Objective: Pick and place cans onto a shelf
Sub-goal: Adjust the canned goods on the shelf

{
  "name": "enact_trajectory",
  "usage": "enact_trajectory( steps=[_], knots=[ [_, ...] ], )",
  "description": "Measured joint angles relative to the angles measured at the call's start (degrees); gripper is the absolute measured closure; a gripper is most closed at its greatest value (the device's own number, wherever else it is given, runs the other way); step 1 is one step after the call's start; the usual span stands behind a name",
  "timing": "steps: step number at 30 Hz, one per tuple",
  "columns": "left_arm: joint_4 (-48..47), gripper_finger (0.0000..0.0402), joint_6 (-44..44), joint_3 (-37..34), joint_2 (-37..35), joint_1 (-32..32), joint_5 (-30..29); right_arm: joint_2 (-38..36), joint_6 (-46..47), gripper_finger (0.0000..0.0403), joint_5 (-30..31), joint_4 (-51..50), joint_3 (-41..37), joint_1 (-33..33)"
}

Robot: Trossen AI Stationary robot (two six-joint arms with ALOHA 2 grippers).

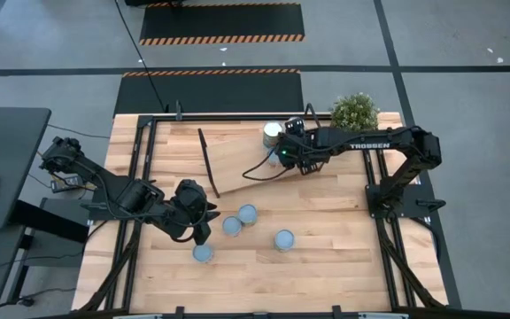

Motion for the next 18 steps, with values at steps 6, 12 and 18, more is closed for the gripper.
enact_trajectory(
  steps=[6,12,18],
  knots=[
    [0.02,0.0285,-0.18,-0.02,0.0,0.0,0.0,-0.44,0.96,0.0053,0.43,0.1,0.0,-1.08],
    [0.47,0.0285,-0.68,-0.02,0.0,0.01,1.41,-4.37,7.3,0.0053,-0.77,2.77,0.0,3.48],
    [1.06,0.0285,-1.15,-0.02,0.19,0.08,2.34,-9.29,20.53,0.0053,-13.56,6.3,0.03,7.48]
  ],
)
